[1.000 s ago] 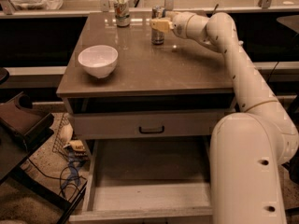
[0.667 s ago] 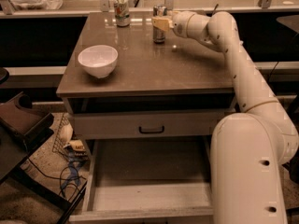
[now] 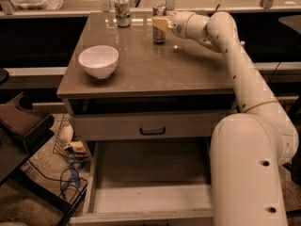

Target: Place redbull can into middle drawer

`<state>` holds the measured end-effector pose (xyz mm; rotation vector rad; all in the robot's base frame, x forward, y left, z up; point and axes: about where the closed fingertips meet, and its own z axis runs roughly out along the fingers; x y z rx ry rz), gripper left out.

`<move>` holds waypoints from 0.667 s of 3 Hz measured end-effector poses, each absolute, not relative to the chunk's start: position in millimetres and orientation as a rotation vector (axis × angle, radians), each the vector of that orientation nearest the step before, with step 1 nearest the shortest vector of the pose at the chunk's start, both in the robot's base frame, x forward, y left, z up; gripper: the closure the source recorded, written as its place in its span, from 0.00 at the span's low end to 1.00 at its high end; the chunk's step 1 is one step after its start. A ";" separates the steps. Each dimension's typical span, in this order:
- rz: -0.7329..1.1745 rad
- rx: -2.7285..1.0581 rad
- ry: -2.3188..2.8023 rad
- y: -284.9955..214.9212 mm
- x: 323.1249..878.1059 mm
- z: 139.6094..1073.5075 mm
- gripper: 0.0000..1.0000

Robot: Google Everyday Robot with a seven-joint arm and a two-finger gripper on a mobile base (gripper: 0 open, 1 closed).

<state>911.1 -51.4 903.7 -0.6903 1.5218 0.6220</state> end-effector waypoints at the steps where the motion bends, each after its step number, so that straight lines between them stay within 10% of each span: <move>1: 0.617 -0.713 1.515 -44.8 911.0 908.6 1.00; 2: 0.587 -0.759 1.485 -39.6 904.8 933.9 1.00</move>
Offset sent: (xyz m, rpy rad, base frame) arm -0.0117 0.0091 0.0684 -0.0881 -0.1100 0.0401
